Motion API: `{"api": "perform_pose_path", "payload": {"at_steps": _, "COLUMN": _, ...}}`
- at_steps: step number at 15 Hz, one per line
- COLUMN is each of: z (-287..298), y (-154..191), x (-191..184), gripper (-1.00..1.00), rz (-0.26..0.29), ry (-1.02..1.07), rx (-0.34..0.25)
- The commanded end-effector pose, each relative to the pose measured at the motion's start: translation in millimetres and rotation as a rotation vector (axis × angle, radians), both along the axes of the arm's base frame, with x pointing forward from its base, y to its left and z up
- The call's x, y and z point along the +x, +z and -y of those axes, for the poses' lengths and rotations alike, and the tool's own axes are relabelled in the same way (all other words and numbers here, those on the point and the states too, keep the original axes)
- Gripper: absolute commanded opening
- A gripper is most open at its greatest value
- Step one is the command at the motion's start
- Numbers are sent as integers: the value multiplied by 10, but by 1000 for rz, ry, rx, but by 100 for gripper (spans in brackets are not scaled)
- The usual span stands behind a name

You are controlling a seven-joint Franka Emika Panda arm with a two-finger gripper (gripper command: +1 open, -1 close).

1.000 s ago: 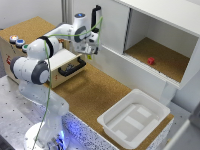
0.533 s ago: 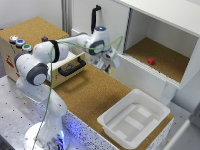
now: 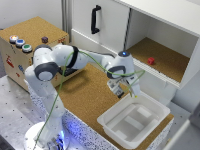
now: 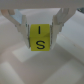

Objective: Move to the white box and store the yellow object

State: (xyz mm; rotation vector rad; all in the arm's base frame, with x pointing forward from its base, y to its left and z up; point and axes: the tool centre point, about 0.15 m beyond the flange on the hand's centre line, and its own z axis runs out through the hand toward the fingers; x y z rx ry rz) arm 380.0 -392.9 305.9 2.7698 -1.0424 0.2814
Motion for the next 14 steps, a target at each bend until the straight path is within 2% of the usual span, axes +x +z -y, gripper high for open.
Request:
{"api": "perform_pose_path", "payload": {"at_steps": 1, "z": 330, "y": -759, "x": -222, "gripper": -100, "rz": 73, "ry": -212, "rx": 270}}
{"api": "perform_pose_path", "payload": {"at_steps": 3, "z": 255, "y": -956, "x": -315, "gripper": -100, "rz": 167, "ry": -300, "rx": 353}}
{"api": "perform_pose_path", "payload": {"at_steps": 6, "z": 188, "y": -1011, "x": -314, "gripper": -100, "rz": 249, "ry": -362, "rx": 387}}
{"api": "perform_pose_path", "payload": {"at_steps": 7, "z": 156, "y": -946, "x": -291, "gripper": 100, "rz": 267, "ry": -369, "rx": 375}}
{"api": "perform_pose_path", "payload": {"at_steps": 9, "z": 78, "y": -790, "x": -213, "gripper": 100, "rz": 241, "ry": -353, "rx": 330}}
{"api": "perform_pose_path", "payload": {"at_steps": 14, "z": -49, "y": -584, "x": -173, "gripper": 100, "rz": 211, "ry": -353, "rx": 308}}
